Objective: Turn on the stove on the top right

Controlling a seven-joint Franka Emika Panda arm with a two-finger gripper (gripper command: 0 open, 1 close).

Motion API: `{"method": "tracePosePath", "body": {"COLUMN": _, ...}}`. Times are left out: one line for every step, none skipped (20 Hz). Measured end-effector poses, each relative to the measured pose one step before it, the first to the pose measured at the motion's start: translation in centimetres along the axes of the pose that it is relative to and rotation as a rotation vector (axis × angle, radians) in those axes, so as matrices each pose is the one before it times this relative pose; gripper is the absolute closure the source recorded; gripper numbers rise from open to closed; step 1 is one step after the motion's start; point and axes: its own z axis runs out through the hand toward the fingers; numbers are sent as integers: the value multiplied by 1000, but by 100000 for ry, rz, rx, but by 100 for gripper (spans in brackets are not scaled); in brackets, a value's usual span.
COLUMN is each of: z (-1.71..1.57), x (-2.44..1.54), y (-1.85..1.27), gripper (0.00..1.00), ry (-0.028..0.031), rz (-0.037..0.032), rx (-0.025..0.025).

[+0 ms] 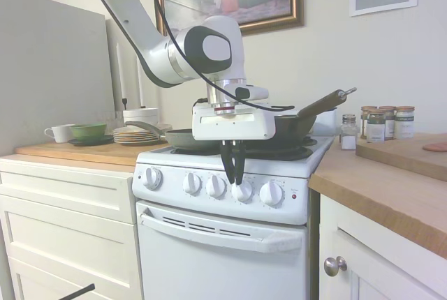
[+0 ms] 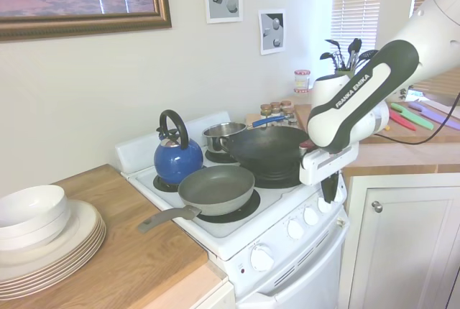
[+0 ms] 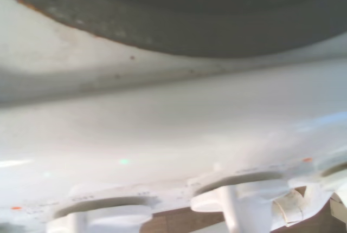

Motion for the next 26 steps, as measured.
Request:
{"method": "tracePosePath", "body": {"z": -1, "x": 50, "y": 71, "gripper": 100, "ry": -28, "rz": 96, "rx": 35}}
{"method": "tracePosePath", "body": {"z": -1, "x": 17, "y": 25, "gripper": 100, "ry": -45, "rz": 16, "rx": 58}}
{"method": "tracePosePath", "body": {"z": -1, "x": 0, "y": -1, "gripper": 100, "ry": -34, "rz": -38, "rx": 45}}
{"method": "tracePosePath", "body": {"z": 0, "x": 3, "y": 5, "gripper": 100, "ry": -10, "rz": -14, "rx": 12}}
{"method": "tracePosePath", "body": {"z": 2, "x": 23, "y": 32, "gripper": 100, "ry": 6, "rz": 53, "rx": -2}}
{"method": "tracePosePath", "body": {"z": 5, "x": 74, "y": 100, "gripper": 100, "ry": 32, "rz": 224, "rx": -17}}
{"method": "tracePosePath", "body": {"z": 13, "x": 122, "y": 174, "gripper": 100, "ry": 18, "rz": 358, "rx": -56}}
{"method": "tracePosePath", "body": {"z": 20, "x": 177, "y": 256, "gripper": 100, "ry": 10, "rz": 394, "rx": -81}}
{"method": "tracePosePath", "body": {"z": 26, "x": 219, "y": 319, "gripper": 100, "ry": -37, "rz": 338, "rx": -36}}
{"method": "tracePosePath", "body": {"z": 23, "x": 227, "y": 324, "gripper": 100, "ry": -98, "rz": 130, "rx": 122}}
{"method": "tracePosePath", "body": {"z": 15, "x": 209, "y": 293, "gripper": 100, "ry": -91, "rz": 171, "rx": 196}}
{"method": "tracePosePath", "body": {"z": 20, "x": 142, "y": 197, "gripper": 100, "ry": -154, "rz": 154, "rx": 278}}
{"method": "tracePosePath", "body": {"z": 22, "x": 60, "y": 65, "gripper": 100, "ry": -53, "rz": 68, "rx": 224}}
{"method": "tracePosePath", "body": {"z": 31, "x": 9, "y": -30, "gripper": 100, "ry": 73, "rz": 37, "rx": 187}}
{"method": "tracePosePath", "body": {"z": 52, "x": -31, "y": -104, "gripper": 100, "ry": 132, "rz": -112, "rx": 175}}
{"method": "tracePosePath", "body": {"z": 69, "x": -65, "y": -166, "gripper": 100, "ry": 166, "rz": -242, "rx": 198}}
{"method": "tracePosePath", "body": {"z": 75, "x": -87, "y": -169, "gripper": 100, "ry": 68, "rz": -295, "rx": 94}}
{"method": "tracePosePath", "body": {"z": 58, "x": -71, "y": -161, "gripper": 100, "ry": 171, "rz": -315, "rx": 133}}
{"method": "tracePosePath", "body": {"z": 7, "x": -52, "y": -169, "gripper": 100, "ry": 344, "rz": -299, "rx": 263}}
{"method": "tracePosePath", "body": {"z": -50, "x": -43, "y": -173, "gripper": 100, "ry": 450, "rz": -304, "rx": 355}}
{"method": "tracePosePath", "body": {"z": -35, "x": -46, "y": -125, "gripper": 100, "ry": 233, "rz": -231, "rx": 199}}
{"method": "tracePosePath", "body": {"z": -17, "x": -59, "y": -108, "gripper": 100, "ry": 78, "rz": -214, "rx": 84}}
{"method": "tracePosePath", "body": {"z": -20, "x": -56, "y": -108, "gripper": 100, "ry": 104, "rz": -224, "rx": 92}}
{"method": "tracePosePath", "body": {"z": -14, "x": -47, "y": -87, "gripper": 100, "ry": 69, "rz": -187, "rx": 64}}
{"method": "tracePosePath", "body": {"z": -13, "x": -26, "y": -55, "gripper": 100, "ry": 48, "rz": -108, "rx": 44}}
{"method": "tracePosePath", "body": {"z": -13, "x": -41, "y": -75, "gripper": 100, "ry": 50, "rz": -146, "rx": 47}}
